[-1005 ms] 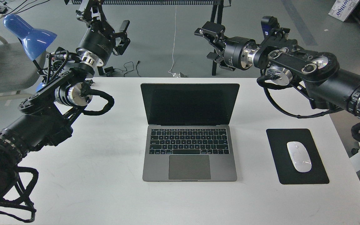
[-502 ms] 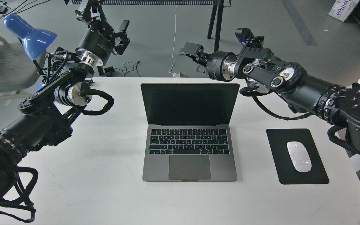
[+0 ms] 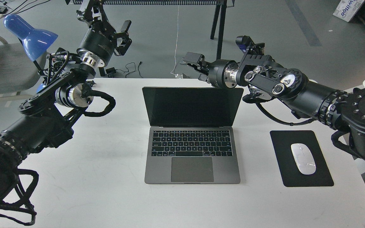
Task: Close notebook with right arm
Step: 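Swing the right gripper over toward the top of the laptop screen, then lower the right gripper onto the screen's top edge, pushing it down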
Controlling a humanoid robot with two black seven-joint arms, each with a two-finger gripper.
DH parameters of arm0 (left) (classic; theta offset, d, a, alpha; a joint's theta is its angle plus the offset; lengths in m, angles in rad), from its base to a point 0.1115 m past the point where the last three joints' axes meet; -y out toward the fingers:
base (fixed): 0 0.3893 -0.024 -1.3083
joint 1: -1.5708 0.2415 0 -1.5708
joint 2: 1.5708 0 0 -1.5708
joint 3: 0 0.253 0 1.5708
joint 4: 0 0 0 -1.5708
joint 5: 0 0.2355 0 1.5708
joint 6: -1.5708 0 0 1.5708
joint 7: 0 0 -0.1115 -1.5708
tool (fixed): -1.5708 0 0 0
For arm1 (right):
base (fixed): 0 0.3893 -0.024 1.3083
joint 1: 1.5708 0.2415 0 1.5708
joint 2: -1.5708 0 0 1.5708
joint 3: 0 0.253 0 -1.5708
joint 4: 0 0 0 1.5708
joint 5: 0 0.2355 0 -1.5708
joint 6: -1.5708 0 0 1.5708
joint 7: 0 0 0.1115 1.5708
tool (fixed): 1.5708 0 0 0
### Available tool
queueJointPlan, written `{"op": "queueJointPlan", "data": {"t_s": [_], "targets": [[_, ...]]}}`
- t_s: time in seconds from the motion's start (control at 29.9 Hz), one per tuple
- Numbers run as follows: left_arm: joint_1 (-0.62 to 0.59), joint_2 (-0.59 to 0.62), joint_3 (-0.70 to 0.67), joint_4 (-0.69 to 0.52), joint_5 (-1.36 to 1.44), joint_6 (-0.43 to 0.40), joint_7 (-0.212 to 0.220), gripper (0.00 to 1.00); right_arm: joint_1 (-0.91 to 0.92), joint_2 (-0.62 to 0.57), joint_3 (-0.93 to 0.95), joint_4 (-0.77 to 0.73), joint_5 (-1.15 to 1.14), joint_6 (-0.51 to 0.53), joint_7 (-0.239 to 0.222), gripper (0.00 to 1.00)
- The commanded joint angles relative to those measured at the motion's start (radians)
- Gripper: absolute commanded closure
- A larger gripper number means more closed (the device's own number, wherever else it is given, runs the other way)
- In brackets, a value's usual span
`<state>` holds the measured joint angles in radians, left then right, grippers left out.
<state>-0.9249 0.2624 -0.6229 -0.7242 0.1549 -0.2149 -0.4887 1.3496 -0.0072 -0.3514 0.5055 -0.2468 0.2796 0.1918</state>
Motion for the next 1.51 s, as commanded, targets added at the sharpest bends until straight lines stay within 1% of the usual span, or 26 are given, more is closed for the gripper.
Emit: {"op": "queueJointPlan", "data": {"t_s": [0.0, 0.47, 0.74, 0.94, 1.04, 1.27, 1.47], "targets": [[0.000, 0.000, 0.000, 0.000, 0.000, 0.000, 0.000, 0.00, 0.002, 0.004, 0.000, 0.016, 0.001, 0.003, 0.000, 0.00], [0.000, 0.000, 0.000, 0.000, 0.000, 0.000, 0.000, 0.00, 0.006, -0.016, 0.005, 0.225, 0.003, 0.012, -0.002, 0.00], [0.000, 0.000, 0.000, 0.000, 0.000, 0.000, 0.000, 0.00, 0.011, -0.091, 0.002, 0.347, 0.001, 0.012, -0.002, 0.00], [0.000, 0.000, 0.000, 0.000, 0.000, 0.000, 0.000, 0.00, 0.016, -0.194, 0.002, 0.514, 0.000, 0.012, -0.002, 0.00], [0.000, 0.000, 0.000, 0.000, 0.000, 0.000, 0.000, 0.00, 0.016, -0.237, 0.002, 0.570, 0.000, 0.012, -0.002, 0.00], [0.000, 0.000, 0.000, 0.000, 0.000, 0.000, 0.000, 0.00, -0.001, -0.281, -0.001, 0.646, -0.018, 0.012, -0.002, 0.00], [0.000, 0.000, 0.000, 0.000, 0.000, 0.000, 0.000, 0.00, -0.038, -0.289, -0.003, 0.680, -0.037, 0.012, -0.002, 0.00]]}}
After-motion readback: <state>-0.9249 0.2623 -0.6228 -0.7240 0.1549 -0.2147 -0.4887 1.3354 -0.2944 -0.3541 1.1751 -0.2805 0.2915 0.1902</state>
